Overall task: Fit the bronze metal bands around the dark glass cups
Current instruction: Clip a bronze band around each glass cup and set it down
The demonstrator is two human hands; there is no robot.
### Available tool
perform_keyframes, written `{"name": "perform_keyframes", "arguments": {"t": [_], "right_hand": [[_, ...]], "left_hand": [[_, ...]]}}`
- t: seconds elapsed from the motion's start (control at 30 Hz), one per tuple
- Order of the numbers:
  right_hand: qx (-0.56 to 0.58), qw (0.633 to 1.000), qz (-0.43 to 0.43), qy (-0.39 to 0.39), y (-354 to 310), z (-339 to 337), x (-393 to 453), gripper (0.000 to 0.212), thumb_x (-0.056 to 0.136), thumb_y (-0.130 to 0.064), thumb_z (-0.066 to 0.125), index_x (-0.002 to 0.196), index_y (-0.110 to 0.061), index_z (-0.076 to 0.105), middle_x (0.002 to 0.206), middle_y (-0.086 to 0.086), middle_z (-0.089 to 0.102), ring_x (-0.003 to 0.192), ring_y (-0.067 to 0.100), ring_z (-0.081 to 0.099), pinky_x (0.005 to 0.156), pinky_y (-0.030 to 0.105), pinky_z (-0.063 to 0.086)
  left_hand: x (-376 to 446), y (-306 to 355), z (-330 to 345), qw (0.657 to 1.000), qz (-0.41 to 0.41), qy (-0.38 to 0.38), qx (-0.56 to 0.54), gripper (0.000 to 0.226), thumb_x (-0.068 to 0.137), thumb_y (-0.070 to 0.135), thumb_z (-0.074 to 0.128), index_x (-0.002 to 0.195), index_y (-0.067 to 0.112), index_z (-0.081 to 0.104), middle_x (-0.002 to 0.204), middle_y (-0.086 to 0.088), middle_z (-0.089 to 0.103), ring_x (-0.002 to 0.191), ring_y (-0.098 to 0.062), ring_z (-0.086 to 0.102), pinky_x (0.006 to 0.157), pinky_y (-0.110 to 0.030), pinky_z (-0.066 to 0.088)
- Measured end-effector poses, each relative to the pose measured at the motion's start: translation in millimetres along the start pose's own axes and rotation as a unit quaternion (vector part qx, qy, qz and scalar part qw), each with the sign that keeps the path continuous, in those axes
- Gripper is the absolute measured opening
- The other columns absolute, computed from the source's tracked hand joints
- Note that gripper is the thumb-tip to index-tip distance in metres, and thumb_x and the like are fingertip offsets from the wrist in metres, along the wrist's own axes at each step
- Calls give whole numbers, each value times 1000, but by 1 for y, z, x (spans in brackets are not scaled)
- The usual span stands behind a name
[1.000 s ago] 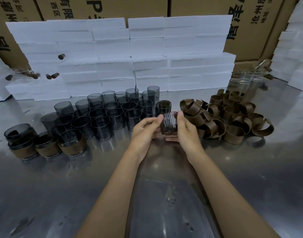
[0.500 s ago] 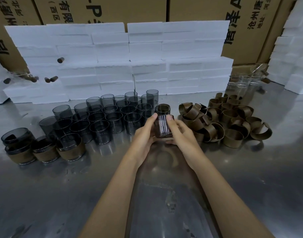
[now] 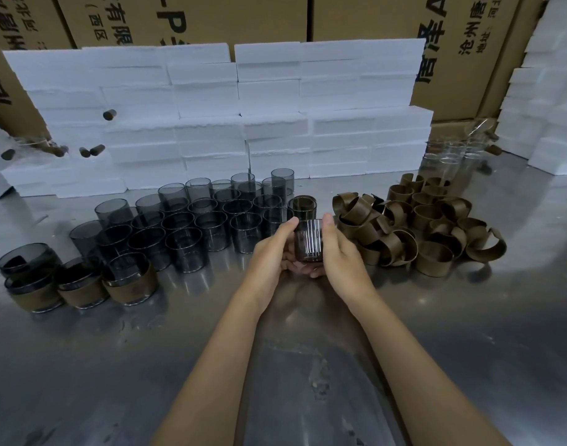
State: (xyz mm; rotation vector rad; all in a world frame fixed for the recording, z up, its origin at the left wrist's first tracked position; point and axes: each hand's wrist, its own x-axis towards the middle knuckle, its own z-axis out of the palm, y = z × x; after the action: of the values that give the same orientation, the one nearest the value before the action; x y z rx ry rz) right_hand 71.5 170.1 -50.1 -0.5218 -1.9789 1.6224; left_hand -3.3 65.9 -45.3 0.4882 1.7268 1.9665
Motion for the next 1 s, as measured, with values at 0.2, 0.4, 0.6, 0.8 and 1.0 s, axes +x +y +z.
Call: {"name": "perform_keyframes", "arguments": {"t": [0.2, 0.4, 0.6, 0.8, 1.0], "right_hand": [[61, 997, 18, 42, -2, -8, 1, 40, 109, -47, 36, 98, -37, 73, 98, -6, 77, 98, 10, 72, 93, 44, 60], [181, 978, 97, -24, -5, -10, 1, 52, 102, -55, 51, 123, -13, 73, 108, 9, 79, 102, 25, 76, 84, 36, 63], [212, 970, 103, -55, -6, -13, 0, 51, 104, -53, 47, 120, -11, 72, 102, 10, 80, 96, 25, 77, 72, 26, 62], [268, 954, 126, -48, -8, -14, -1, 48, 107, -46, 43, 113, -8, 71, 102, 12, 79, 98, 22, 77, 70, 26, 62], [201, 969, 102, -100, -9, -7, -6, 49, 104, -51, 48, 120, -11, 72, 103, 12, 79, 94, 29, 78, 72, 28, 62]], "left_hand": [[-5, 3, -2, 997, -24, -20, -68, 31, 100, 20, 53, 114, -1, 70, 104, -14, 63, 87, -20, 53, 70, -27, 42], [-7, 4, -5, 997, 41, -44, -54, 39, 94, 0, 53, 114, 24, 76, 110, -1, 78, 101, -12, 72, 77, -18, 54], [-8, 2, -5, 996, 45, -69, -45, 44, 83, 10, 75, 124, 26, 70, 118, -4, 76, 109, -16, 72, 88, -28, 57], [-6, 0, -2, 996, 51, -68, -18, 65, 73, 25, 85, 134, 19, 63, 125, -6, 72, 121, -18, 66, 105, -39, 52], [-5, 0, 0, 995, 58, 37, -66, 46, 68, 44, 89, 99, 16, 71, 106, -11, 73, 101, -26, 70, 97, -50, 53]]}}
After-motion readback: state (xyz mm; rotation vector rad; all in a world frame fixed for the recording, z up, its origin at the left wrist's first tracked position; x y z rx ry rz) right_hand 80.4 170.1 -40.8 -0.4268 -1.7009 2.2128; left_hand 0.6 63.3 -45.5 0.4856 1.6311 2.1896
